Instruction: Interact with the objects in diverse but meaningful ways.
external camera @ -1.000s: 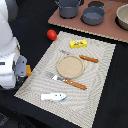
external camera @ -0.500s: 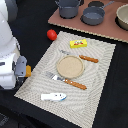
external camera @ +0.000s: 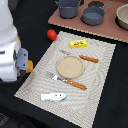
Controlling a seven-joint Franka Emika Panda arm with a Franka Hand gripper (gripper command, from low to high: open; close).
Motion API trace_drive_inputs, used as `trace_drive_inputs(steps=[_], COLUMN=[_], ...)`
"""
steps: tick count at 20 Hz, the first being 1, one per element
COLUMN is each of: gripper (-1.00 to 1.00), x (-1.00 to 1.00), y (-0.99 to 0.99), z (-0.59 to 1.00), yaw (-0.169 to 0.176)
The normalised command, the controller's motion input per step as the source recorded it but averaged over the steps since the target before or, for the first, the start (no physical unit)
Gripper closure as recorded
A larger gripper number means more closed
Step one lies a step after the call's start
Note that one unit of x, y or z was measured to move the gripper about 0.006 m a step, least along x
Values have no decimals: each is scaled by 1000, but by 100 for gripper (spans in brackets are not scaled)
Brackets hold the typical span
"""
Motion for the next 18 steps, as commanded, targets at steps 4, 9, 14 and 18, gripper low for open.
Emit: trace_drive_inputs(steps=[4,9,14,18], gripper=[100,100,100,100], x=[799,895,892,821], y=[46,0,0,-68], z=[394,395,378,316], yaw=[-67,-91,-93,-105])
